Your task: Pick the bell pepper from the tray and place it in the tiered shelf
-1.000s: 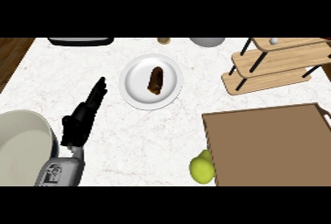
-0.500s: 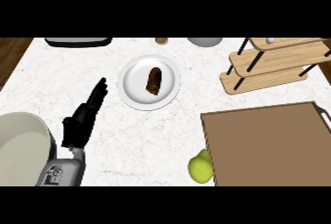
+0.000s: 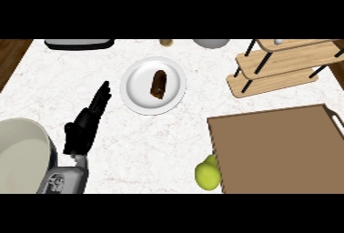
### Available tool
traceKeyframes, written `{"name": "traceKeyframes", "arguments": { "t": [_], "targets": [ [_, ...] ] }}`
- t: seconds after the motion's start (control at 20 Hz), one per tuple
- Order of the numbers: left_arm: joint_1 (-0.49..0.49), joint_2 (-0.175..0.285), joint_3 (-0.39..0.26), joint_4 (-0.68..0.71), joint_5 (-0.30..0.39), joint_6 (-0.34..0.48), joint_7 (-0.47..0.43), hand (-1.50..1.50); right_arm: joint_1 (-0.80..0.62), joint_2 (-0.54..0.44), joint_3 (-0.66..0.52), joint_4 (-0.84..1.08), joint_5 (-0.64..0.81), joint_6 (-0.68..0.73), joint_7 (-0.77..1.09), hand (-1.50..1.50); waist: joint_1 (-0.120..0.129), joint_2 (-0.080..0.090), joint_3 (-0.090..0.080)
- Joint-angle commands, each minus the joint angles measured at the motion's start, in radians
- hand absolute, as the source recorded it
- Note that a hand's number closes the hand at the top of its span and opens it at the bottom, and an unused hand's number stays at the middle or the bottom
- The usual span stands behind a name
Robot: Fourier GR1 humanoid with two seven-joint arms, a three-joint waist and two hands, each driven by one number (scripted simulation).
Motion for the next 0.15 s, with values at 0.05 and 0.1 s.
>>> {"name": "traceKeyframes", "arguments": {
  "t": [0.05, 0.1],
  "targets": [
    [-0.024, 0.023, 0.027, 0.054, 0.023, -0.029, -0.035, 0.00, 0.157, -0.118, -0.130, 0.169, -0.065, 0.151, -0.148, -1.50, 0.002, 0.003, 0.000],
    [-0.017, 0.002, 0.009, 0.004, 0.008, -0.004, 0.005, 0.00, 0.154, -0.132, -0.127, 0.225, -0.072, 0.162, -0.165, -1.50, 0.014, 0.003, 0.000]
  ]
}}
